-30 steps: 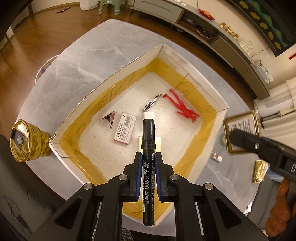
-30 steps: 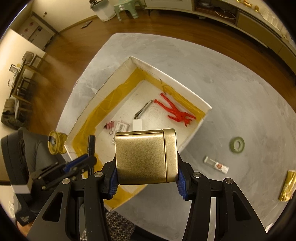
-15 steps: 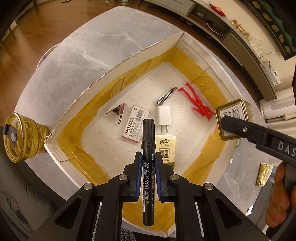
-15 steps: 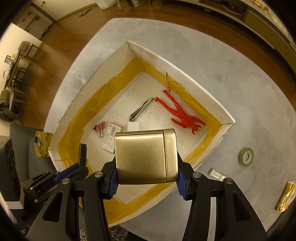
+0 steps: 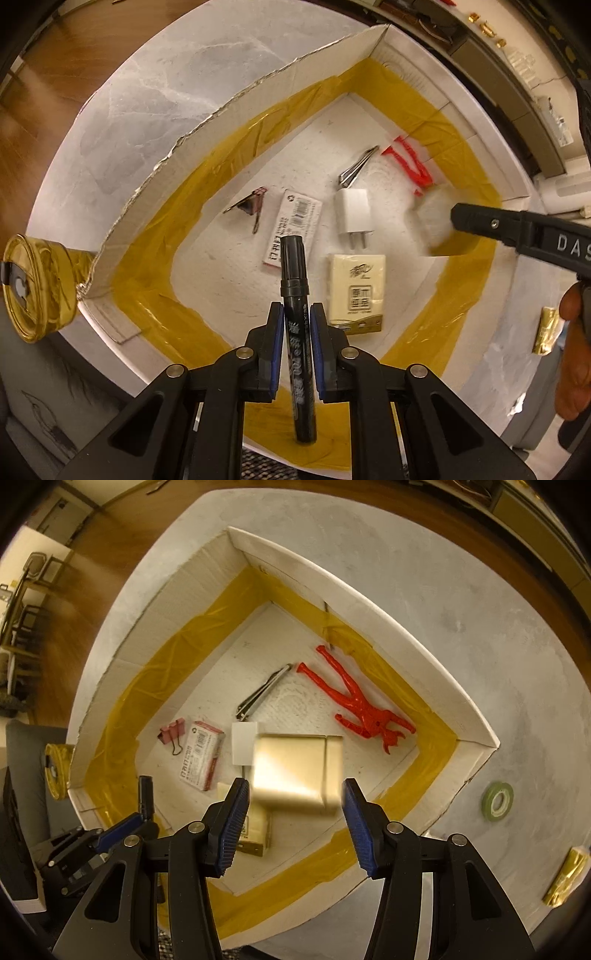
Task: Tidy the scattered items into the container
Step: 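Open both grippers to drop the marker and gold tin into the box, then move the left gripper to the clear glue tube while the right gripper approaches the green tape roll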
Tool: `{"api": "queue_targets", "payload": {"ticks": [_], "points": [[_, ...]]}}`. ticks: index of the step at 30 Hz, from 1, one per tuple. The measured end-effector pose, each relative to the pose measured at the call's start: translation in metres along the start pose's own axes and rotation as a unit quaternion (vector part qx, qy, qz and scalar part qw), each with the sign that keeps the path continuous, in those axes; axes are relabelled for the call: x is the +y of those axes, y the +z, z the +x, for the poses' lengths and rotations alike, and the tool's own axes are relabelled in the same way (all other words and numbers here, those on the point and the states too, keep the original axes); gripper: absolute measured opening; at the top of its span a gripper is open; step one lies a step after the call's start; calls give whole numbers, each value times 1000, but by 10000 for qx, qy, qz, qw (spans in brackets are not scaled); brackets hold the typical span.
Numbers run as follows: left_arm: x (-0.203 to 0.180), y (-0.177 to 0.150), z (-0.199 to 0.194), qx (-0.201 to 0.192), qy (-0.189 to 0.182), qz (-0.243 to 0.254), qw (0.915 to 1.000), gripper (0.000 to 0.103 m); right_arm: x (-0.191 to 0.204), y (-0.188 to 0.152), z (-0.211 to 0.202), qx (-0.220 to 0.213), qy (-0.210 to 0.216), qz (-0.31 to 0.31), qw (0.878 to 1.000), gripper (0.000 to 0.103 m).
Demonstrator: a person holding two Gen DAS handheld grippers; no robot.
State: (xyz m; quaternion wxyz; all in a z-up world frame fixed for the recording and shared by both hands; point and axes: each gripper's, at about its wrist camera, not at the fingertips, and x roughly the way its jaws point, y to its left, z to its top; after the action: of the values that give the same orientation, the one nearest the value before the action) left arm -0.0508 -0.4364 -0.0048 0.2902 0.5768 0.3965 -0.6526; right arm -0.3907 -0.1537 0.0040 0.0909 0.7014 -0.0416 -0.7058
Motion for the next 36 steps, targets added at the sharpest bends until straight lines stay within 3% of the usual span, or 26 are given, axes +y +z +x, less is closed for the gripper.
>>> {"api": "queue_targets", "payload": {"ticks": [3,4,24,36], "points": [[2,1,0,56,62,19,10000,31,-3,2,3,51,29,59,10000,55],[2,2,-1,49,63,17,10000,31,-3,2,3,61,44,70,9999,55],[-34,0,-23,-44,-89,122,9999,31,1,-24,-34,-20,745,-56,9972,55],[-67,-8,-40,-221,-268,283,9990,31,-28,-43,-71,-319,1009,134,9943,54]]}}
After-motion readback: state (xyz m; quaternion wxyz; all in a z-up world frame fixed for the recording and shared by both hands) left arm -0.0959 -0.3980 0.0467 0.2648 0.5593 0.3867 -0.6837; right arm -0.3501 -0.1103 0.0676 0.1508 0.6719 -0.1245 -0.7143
